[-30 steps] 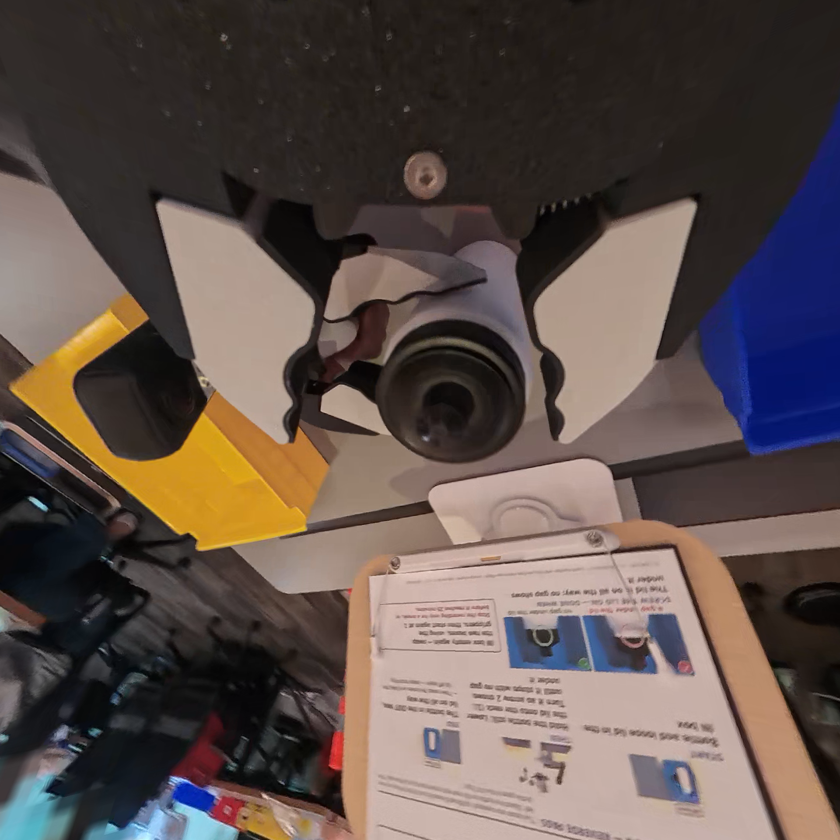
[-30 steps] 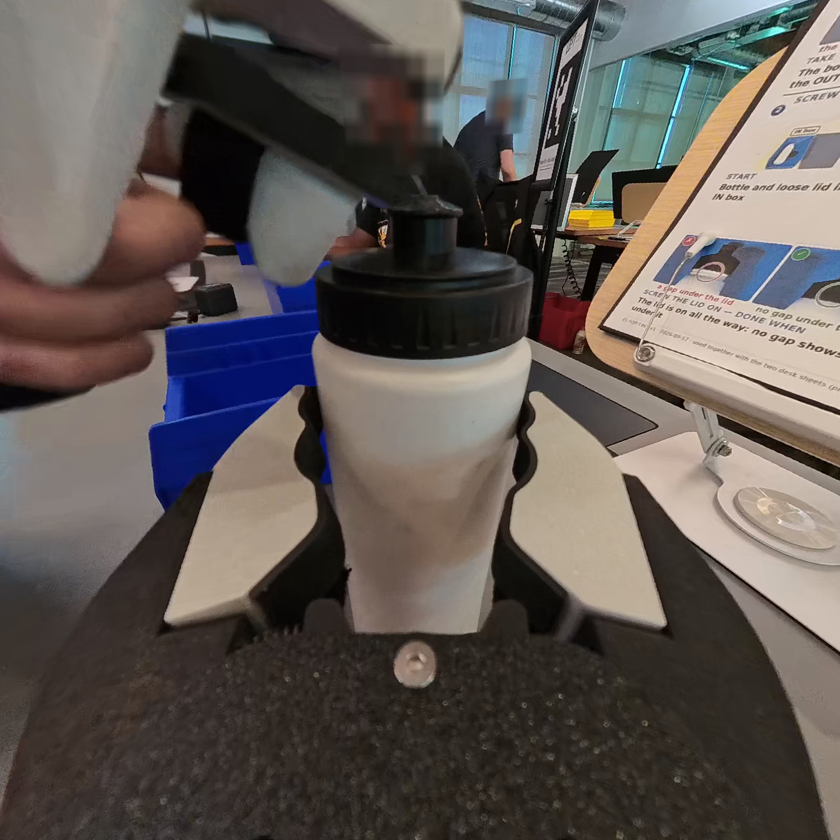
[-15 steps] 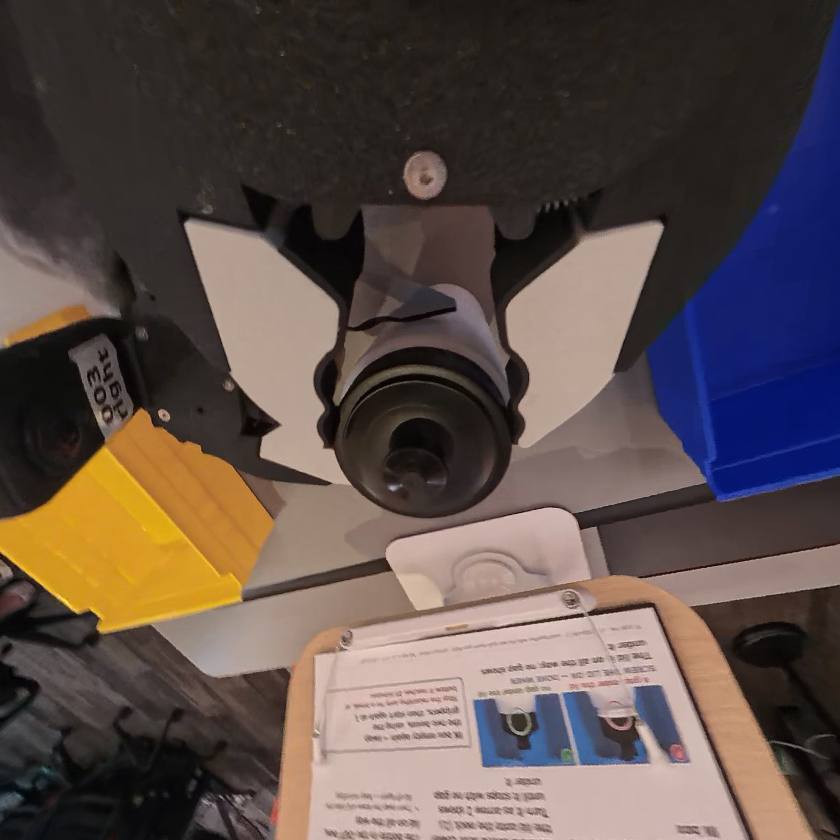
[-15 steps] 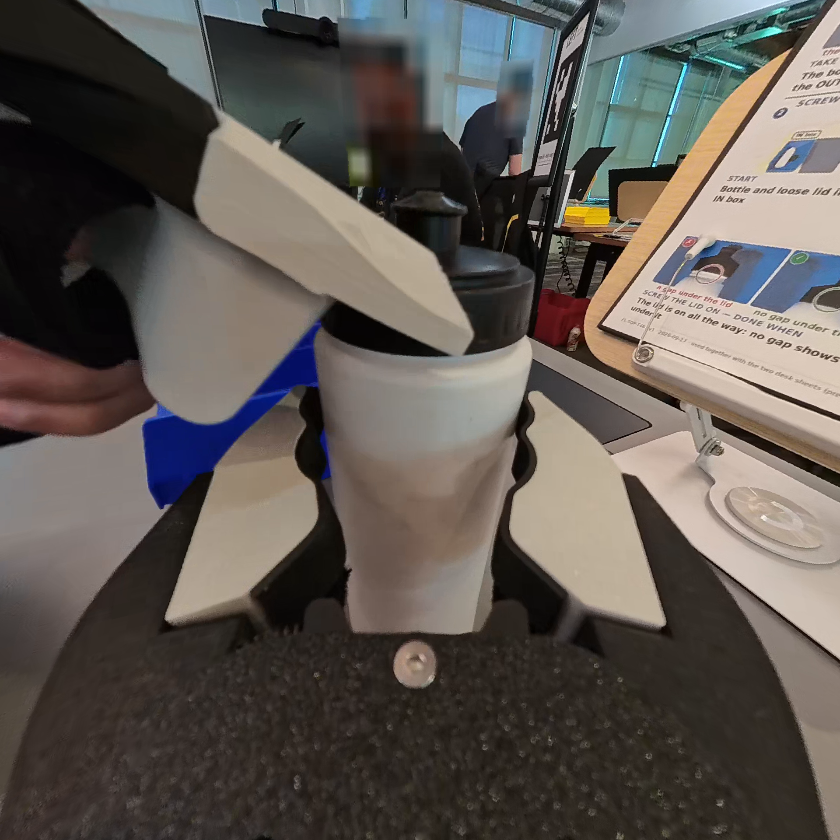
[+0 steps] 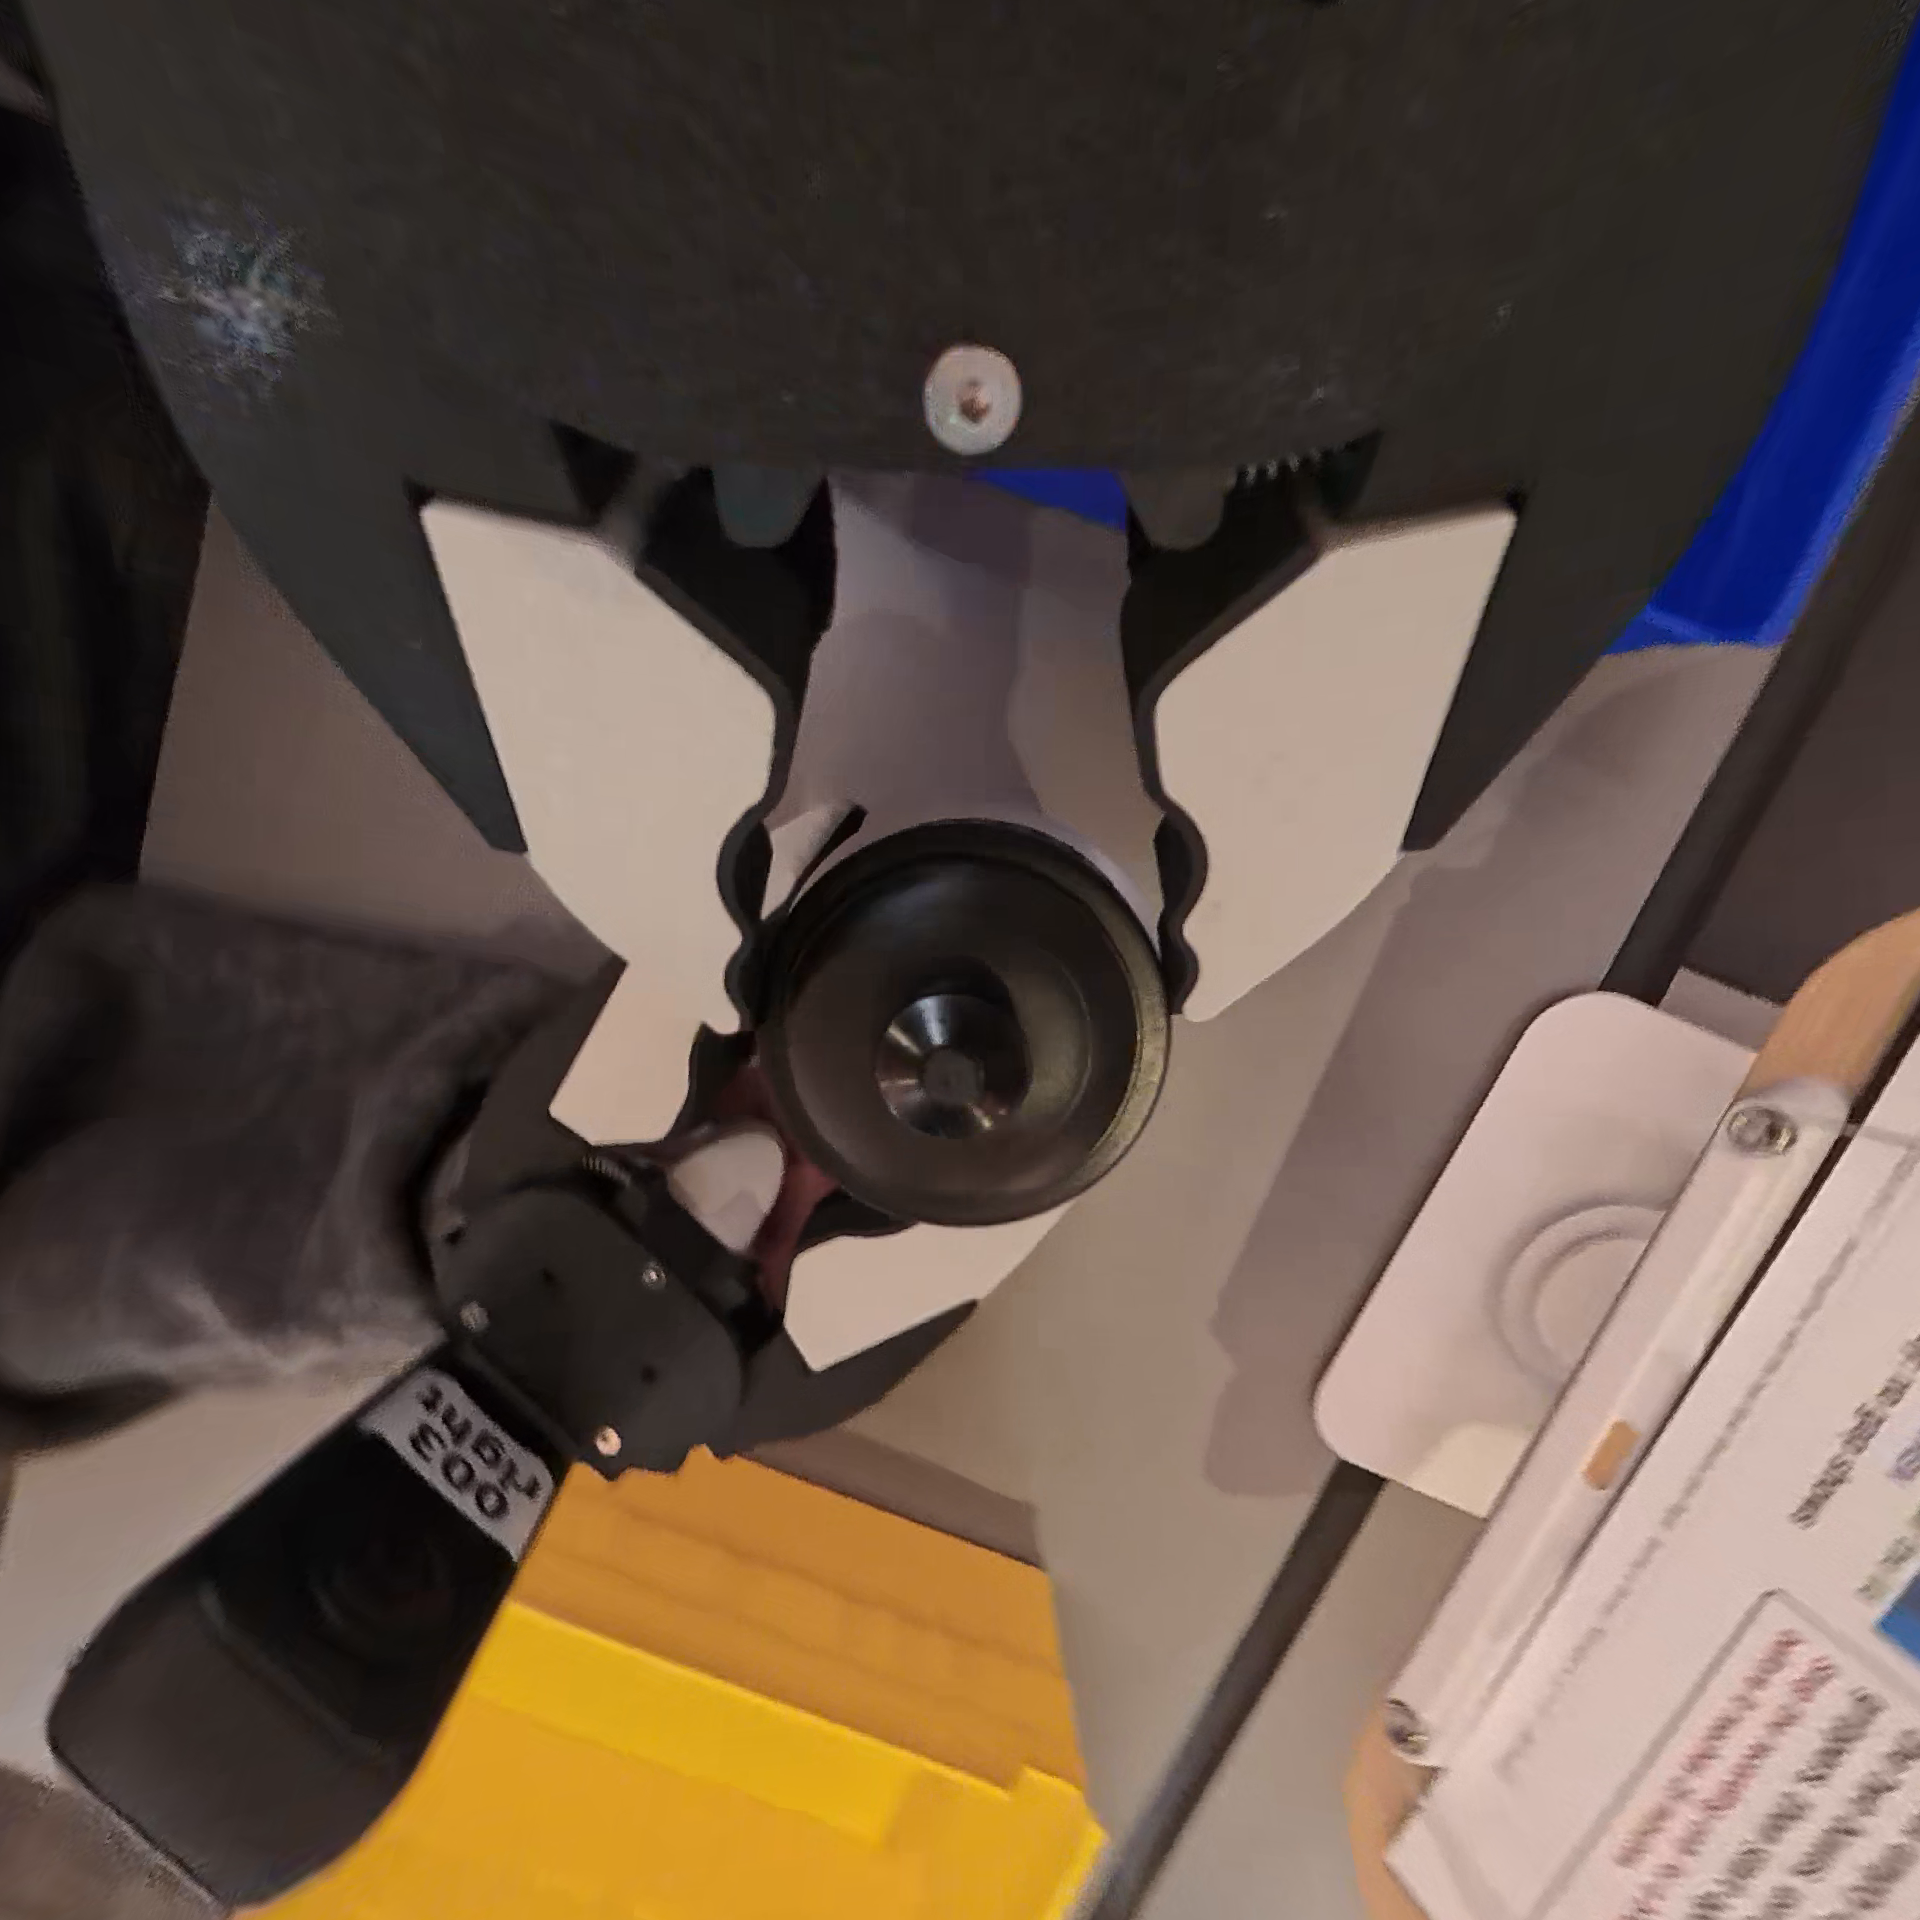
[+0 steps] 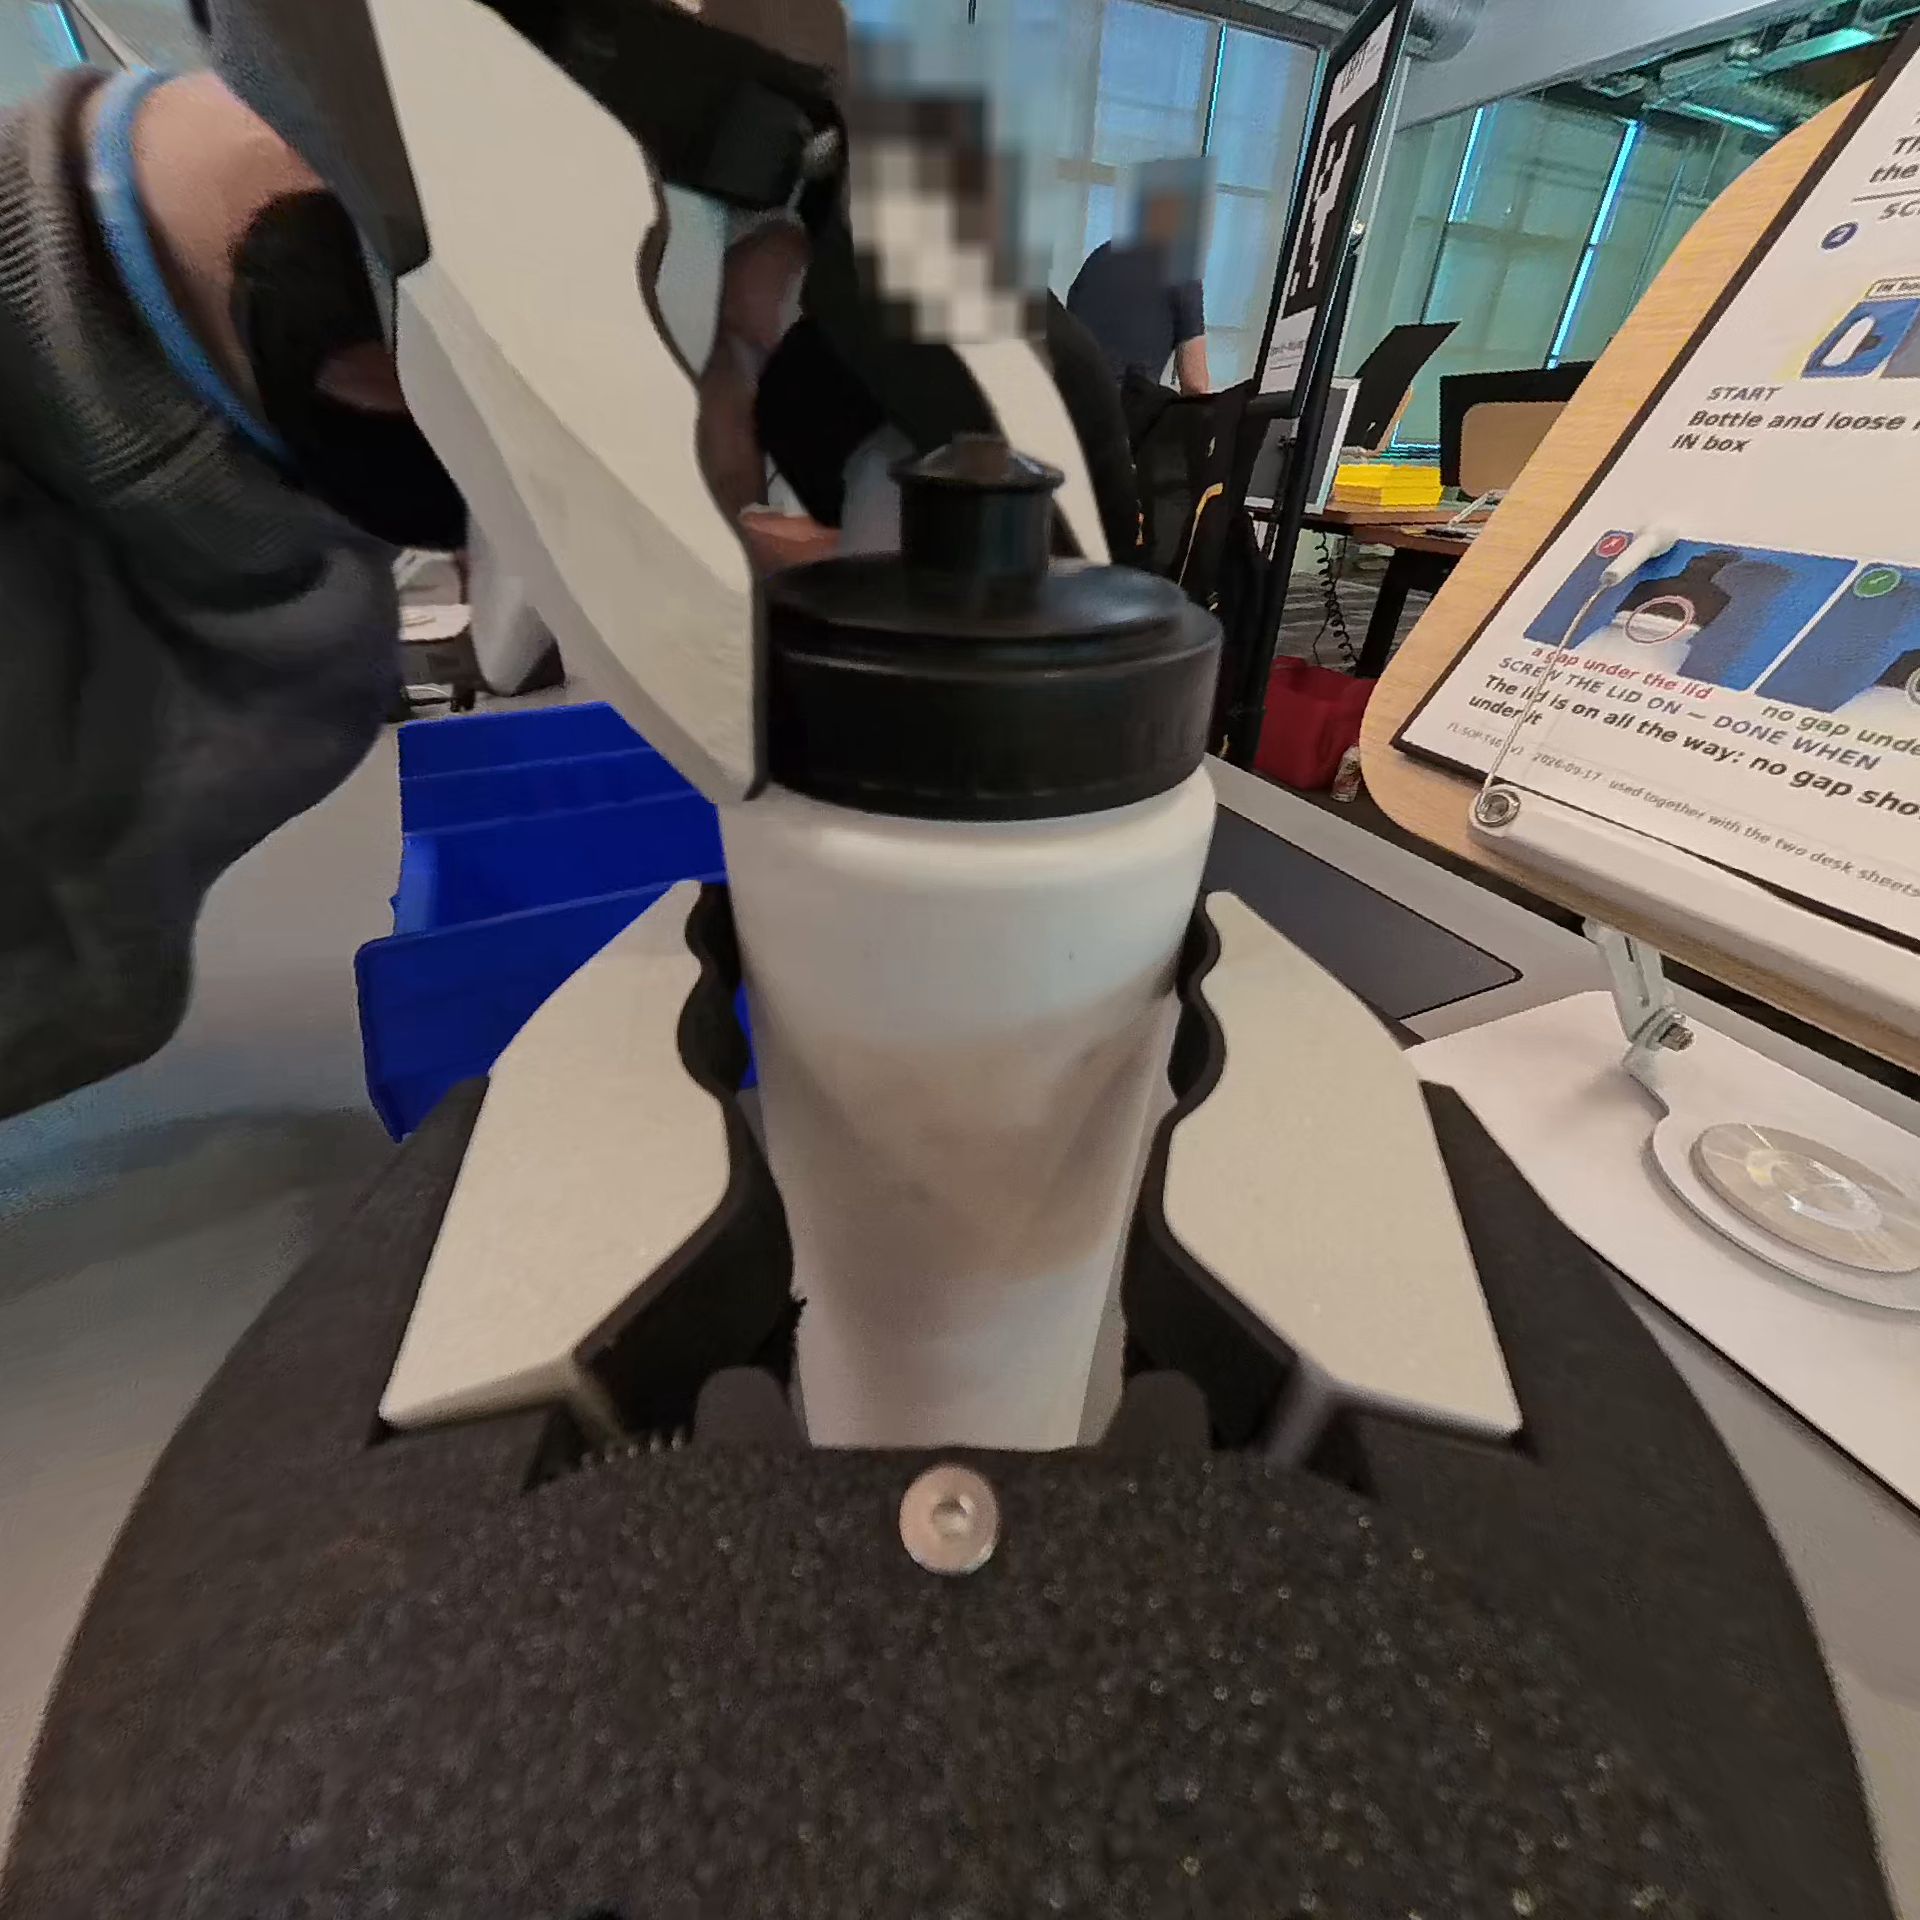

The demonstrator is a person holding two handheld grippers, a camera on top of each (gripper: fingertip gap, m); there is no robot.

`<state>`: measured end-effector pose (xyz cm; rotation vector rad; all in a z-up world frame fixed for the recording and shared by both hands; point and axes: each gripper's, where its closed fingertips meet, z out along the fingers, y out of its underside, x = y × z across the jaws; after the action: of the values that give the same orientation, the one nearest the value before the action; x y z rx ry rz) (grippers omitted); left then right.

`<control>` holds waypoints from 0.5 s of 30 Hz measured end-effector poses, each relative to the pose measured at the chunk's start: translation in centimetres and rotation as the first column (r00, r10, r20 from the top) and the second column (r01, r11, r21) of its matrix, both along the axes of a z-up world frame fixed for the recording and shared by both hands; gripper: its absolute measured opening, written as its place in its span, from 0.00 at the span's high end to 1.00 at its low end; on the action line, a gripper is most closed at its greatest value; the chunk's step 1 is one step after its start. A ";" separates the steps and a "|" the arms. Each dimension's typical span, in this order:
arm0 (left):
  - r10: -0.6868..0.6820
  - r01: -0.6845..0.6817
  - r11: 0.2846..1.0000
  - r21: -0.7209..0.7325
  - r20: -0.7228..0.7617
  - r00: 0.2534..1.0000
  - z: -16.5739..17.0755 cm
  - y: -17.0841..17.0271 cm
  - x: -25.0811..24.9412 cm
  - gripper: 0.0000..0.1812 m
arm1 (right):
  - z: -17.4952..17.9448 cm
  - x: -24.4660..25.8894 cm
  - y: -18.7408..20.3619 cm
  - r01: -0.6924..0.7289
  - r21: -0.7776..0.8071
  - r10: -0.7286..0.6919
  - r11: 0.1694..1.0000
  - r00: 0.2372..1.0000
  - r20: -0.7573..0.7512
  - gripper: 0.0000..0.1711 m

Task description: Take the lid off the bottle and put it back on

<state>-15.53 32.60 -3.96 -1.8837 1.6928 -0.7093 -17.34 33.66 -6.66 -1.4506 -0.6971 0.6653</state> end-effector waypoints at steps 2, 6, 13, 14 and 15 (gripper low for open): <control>-0.124 0.124 0.992 0.009 -0.048 0.991 -0.1 0.0 -0.2 0.60 | 0.0 0.0 0.0 -0.005 0.000 0.005 1.000 1.000 -0.002 0.53; -0.369 0.370 0.929 -0.012 -0.116 0.922 -0.1 -0.1 -0.7 0.60 | 0.0 0.0 0.0 -0.015 -0.003 0.015 1.000 1.000 0.001 0.53; -0.619 0.627 0.778 -0.045 -0.226 0.752 -0.1 0.2 -0.7 0.60 | 0.0 0.2 0.0 -0.015 -0.003 0.015 1.000 1.000 -0.009 0.53; -0.628 0.635 0.771 -0.045 -0.223 0.746 -0.1 0.3 -0.6 0.60 | 0.0 0.2 0.1 -0.016 -0.006 0.016 1.000 1.000 -0.014 0.53; -0.631 0.638 0.769 -0.043 -0.213 0.746 -0.1 0.3 -0.6 0.60 | 0.0 0.2 0.1 -0.013 -0.006 0.013 1.000 1.000 -0.015 0.53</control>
<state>-16.10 32.88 -4.06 -1.3655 2.5208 -0.7268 -17.09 33.80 -6.62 -1.4461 -0.6937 0.6878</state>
